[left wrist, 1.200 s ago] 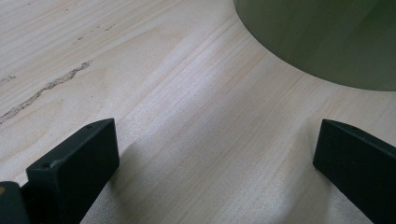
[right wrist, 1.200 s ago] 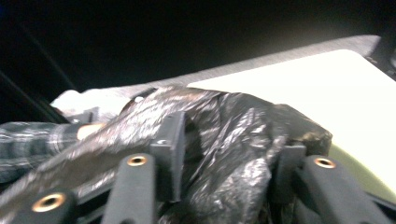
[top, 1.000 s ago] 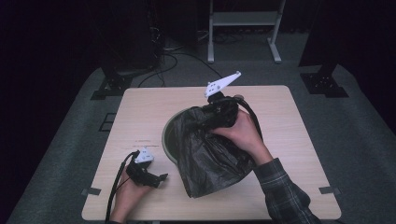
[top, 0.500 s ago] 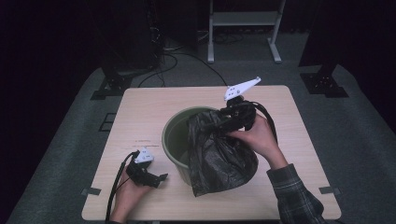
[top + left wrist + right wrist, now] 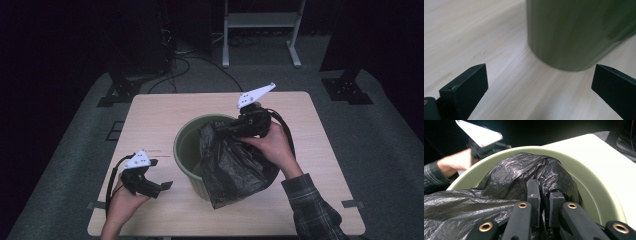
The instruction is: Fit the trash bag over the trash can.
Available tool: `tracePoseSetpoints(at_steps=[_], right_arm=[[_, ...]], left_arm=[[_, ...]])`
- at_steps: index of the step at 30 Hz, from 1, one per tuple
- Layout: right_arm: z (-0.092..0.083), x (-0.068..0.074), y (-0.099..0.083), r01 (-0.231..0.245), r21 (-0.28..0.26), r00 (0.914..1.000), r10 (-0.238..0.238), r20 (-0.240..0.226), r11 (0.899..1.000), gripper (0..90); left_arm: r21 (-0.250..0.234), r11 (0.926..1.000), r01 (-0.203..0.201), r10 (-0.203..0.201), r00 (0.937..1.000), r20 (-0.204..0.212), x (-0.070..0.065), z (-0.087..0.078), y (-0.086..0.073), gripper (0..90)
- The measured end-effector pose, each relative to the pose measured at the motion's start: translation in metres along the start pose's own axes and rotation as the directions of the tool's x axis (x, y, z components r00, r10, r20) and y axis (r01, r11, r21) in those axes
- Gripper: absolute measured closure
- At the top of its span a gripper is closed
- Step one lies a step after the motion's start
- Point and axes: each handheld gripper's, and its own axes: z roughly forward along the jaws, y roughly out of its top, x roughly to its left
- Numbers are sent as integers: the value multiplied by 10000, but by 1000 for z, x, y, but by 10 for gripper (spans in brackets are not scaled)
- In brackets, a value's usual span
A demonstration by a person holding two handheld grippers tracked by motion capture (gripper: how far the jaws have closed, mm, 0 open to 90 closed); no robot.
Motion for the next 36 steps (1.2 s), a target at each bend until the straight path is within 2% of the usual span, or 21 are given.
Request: tracePoseSetpoints(at_steps=[3,9,13,17,19,24,30,36], right_arm=[[1,-2,1,-19,54,10000,19,-7,10000,836],[3,-3,4,95,85,10000,-96,27,9999,841],[2,-3,7,132,50,9999,-132,59,9999,845],[3,-4,7,121,19,9999,-121,29,9999,848],[4,-3,7,153,22,9999,-153,-70,9999,851],[6,-3,8,220,64,9996,-218,-183,9997,851],[8,-3,9,252,25,9989,-251,-387,9997,851],[11,-4,9,310,127,9980,-303,-547,9994,851]], left_arm=[[-147,9995,-293,295,9995,117,-3,-12,13,19],[-517,9975,-487,510,9977,439,-6,-30,40,56],[-883,9935,-723,783,9947,664,-8,-41,60,132],[-977,9900,-1021,1103,9904,827,-10,-45,81,210],[-1077,9876,-1138,1243,9876,957,-11,-44,90,256],[-1144,9833,-1417,1546,9816,1121,-12,-34,114,256],[-1066,9777,-1809,1945,9715,1353,-14,-17,138,235],[-989,9764,-1922,2069,9636,1696,-15,1,154,227]])
